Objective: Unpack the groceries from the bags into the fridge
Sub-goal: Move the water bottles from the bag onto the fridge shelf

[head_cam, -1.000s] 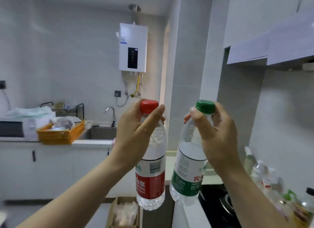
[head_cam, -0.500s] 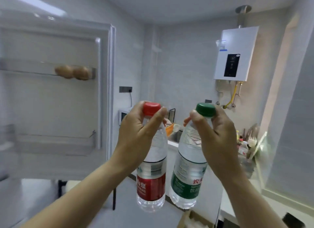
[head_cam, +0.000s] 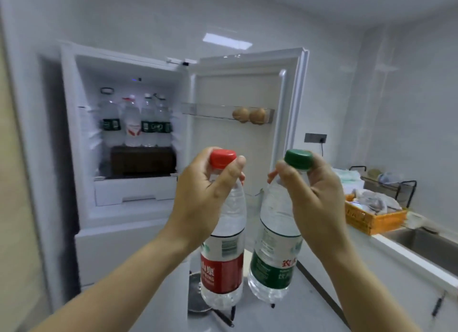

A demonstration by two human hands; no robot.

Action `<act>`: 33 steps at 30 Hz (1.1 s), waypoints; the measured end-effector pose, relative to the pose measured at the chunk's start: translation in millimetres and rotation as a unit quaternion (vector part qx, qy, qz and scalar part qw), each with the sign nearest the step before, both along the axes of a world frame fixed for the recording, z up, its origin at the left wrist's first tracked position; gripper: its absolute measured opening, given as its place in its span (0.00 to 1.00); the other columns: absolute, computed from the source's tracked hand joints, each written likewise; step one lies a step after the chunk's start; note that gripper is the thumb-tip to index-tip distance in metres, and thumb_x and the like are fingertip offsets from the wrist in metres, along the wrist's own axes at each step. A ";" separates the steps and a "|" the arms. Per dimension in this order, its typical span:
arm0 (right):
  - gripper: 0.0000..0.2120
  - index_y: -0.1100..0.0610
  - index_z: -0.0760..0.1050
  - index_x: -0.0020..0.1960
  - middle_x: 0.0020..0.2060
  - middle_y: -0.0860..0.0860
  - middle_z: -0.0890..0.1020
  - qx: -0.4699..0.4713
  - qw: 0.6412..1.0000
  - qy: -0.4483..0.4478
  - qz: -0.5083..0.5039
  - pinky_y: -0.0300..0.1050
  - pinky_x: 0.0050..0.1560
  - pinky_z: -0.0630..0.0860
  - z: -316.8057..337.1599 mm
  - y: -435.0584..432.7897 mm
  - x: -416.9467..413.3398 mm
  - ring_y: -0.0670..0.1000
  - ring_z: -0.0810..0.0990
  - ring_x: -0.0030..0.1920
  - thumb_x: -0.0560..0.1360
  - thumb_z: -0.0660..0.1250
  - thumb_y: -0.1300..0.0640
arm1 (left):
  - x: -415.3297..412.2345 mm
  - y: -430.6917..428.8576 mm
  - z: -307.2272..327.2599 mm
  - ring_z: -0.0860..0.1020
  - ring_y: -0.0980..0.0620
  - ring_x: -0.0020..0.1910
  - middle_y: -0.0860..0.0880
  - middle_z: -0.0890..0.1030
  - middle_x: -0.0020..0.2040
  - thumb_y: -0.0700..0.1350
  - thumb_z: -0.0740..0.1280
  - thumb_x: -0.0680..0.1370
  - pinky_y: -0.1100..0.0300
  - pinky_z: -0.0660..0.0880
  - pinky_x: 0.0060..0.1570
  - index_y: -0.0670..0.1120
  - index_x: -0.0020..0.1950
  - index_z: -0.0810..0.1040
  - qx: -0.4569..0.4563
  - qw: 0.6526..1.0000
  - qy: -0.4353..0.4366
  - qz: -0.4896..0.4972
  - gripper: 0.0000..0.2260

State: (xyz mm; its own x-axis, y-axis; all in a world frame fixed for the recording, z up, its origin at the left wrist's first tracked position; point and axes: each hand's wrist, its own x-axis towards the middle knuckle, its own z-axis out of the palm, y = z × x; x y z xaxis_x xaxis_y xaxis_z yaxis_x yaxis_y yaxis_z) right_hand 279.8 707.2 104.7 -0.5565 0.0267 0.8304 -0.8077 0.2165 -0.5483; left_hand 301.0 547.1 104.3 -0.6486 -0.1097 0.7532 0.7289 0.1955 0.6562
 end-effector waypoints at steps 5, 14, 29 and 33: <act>0.08 0.55 0.77 0.47 0.38 0.49 0.82 -0.004 0.998 -0.007 0.062 0.44 0.46 0.79 1.7 -63.0 -7.5 0.46 0.81 0.41 0.74 0.66 0.50 | 15.1 -56.8 2.3 0.80 0.57 0.39 0.50 0.82 0.38 0.53 0.65 0.75 0.72 0.73 0.43 0.44 0.46 0.77 0.001 0.997 0.009 0.075 0.13; 0.06 0.55 0.77 0.45 0.38 0.51 0.82 -0.024 0.993 0.004 0.116 0.42 0.41 0.77 8.3 -182.9 -15.8 0.50 0.80 0.40 0.73 0.65 0.53 | 30.4 -169.1 7.7 0.80 0.59 0.39 0.50 0.82 0.37 0.50 0.66 0.76 0.73 0.71 0.44 0.44 0.46 0.77 -0.003 0.986 0.019 0.167 0.09; 0.04 0.53 0.76 0.43 0.37 0.51 0.82 -0.036 0.990 0.008 0.134 0.46 0.41 0.77 10.7 -280.8 -92.4 0.52 0.81 0.40 0.72 0.65 0.53 | -49.7 -265.9 1.2 0.80 0.58 0.38 0.50 0.82 0.37 0.51 0.65 0.76 0.71 0.73 0.43 0.46 0.45 0.77 0.010 0.980 0.026 0.197 0.09; 0.03 0.52 0.76 0.43 0.38 0.51 0.83 -0.038 0.990 0.010 0.138 0.46 0.41 0.77 11.1 -288.2 -138.1 0.52 0.81 0.41 0.73 0.65 0.53 | -93.6 -274.8 1.3 0.80 0.58 0.38 0.50 0.82 0.37 0.49 0.65 0.77 0.72 0.73 0.42 0.45 0.45 0.76 0.004 0.978 0.025 0.207 0.08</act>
State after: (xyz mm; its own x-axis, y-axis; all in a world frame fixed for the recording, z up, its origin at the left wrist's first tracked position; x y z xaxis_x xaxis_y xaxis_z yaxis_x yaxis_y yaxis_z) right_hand 141.7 419.0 115.9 -0.5345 -0.0616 0.8429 -0.8414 -0.0558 -0.5376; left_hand 207.4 272.4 105.6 -0.5093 -0.3619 0.7808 0.6194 0.4757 0.6246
